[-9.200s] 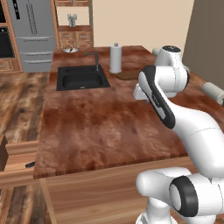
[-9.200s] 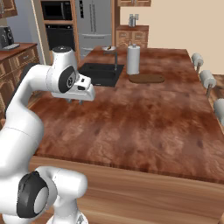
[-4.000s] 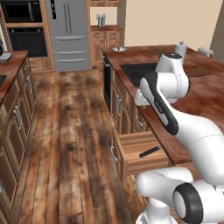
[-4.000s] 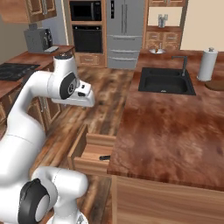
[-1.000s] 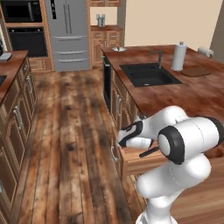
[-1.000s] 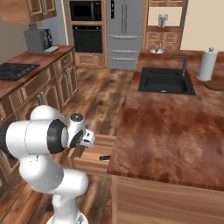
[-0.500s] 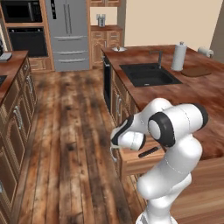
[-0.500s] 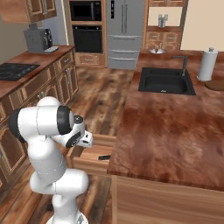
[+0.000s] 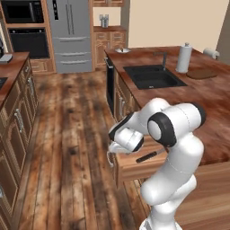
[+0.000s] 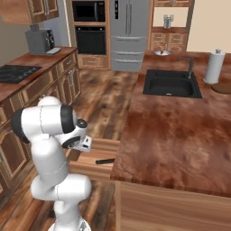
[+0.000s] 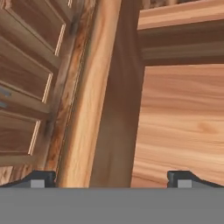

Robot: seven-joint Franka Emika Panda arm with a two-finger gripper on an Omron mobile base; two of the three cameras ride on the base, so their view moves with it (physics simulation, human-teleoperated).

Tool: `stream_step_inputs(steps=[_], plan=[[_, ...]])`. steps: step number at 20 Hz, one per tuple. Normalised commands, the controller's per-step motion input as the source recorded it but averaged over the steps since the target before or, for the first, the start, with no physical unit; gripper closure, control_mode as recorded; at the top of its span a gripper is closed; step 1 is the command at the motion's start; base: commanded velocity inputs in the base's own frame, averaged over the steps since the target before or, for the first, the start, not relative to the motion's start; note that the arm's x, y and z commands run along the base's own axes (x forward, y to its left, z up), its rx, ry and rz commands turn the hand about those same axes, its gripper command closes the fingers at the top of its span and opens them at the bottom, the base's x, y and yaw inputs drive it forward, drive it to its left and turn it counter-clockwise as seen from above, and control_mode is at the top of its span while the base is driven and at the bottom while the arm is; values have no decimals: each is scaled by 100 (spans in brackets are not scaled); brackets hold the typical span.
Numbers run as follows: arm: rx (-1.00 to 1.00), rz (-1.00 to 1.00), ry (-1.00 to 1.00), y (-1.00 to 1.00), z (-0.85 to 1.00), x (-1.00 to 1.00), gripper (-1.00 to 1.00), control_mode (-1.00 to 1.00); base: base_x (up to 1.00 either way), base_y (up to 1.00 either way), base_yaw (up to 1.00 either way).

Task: Pick up the knife from the drawer and place it on the cutting board. Then place the meat from the plate to the cutting board.

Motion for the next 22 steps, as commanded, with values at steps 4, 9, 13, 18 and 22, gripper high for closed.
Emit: stream_step_inputs(steps=[4, 9, 13, 18, 22], plan=[[9, 0, 0, 49, -37, 31, -100, -100, 0, 0, 0], [6, 0, 0, 86, -43, 32, -100, -100, 0, 0, 0], [1, 0, 1, 100, -42, 31, -100, -100, 0, 0, 0], [0, 0, 3, 42, -13, 16, -100, -100, 0, 0, 0], [0, -9, 0, 0, 33, -5, -100, -100, 0, 0, 0]])
